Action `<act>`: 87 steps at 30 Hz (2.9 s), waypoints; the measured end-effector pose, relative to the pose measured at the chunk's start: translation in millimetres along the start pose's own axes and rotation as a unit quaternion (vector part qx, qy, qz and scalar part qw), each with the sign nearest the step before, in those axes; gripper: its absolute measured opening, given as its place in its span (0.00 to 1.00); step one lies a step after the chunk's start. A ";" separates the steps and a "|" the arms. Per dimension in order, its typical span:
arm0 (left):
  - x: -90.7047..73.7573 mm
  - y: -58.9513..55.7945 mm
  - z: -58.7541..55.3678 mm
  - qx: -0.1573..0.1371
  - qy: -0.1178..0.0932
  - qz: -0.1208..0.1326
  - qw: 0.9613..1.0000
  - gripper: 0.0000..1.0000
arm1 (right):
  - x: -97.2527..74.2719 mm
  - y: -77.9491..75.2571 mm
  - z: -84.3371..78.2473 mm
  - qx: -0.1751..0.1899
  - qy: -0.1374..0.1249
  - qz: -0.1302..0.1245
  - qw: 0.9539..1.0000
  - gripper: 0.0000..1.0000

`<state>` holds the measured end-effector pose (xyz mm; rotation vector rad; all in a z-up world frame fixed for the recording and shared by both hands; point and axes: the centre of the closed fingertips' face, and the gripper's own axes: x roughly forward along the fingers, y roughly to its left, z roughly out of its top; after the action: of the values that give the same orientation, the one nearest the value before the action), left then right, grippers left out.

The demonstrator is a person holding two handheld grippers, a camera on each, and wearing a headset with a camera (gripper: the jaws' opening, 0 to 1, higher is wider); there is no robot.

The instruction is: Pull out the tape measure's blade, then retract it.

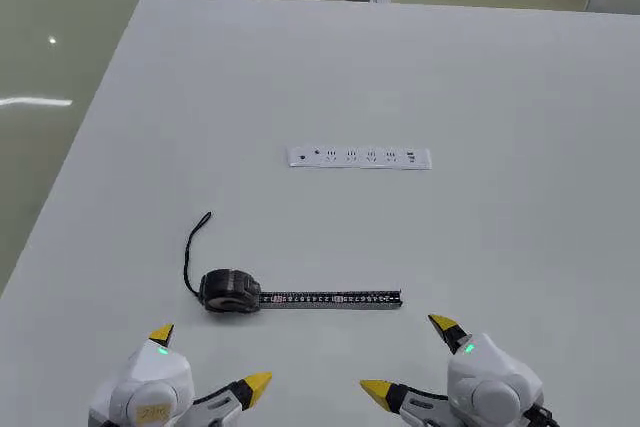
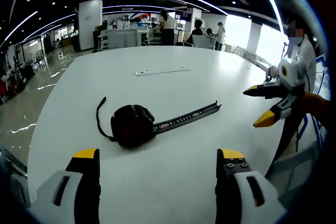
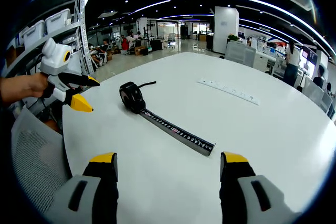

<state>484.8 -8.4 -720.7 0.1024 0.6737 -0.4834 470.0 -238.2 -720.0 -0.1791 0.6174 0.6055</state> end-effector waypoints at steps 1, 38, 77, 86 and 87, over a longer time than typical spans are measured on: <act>1.0 0.6 -0.2 -0.001 0.001 0.002 1.000 0.90 | 0.8 -1.0 -0.1 -0.004 0.000 0.001 1.000 0.82; 54.5 20.7 14.3 -0.025 0.009 0.052 0.998 0.85 | 52.4 -49.5 -17.1 -0.114 0.009 0.141 0.983 0.56; 94.3 43.5 20.8 -0.067 0.012 0.090 0.994 0.80 | 94.9 -74.8 -37.5 -0.218 0.037 0.274 0.936 0.24; 99.6 47.1 21.0 -0.081 0.010 0.101 0.992 0.77 | 97.0 -76.4 -40.6 -0.213 0.037 0.289 0.933 0.16; 100.0 47.5 20.8 -0.081 0.009 0.103 0.991 0.76 | 96.9 -75.8 -41.4 -0.214 0.038 0.290 0.932 0.16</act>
<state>586.3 -11.1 -769.6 0.0217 0.7087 -0.2284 556.8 -267.2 -812.0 -0.4370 0.6066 1.3142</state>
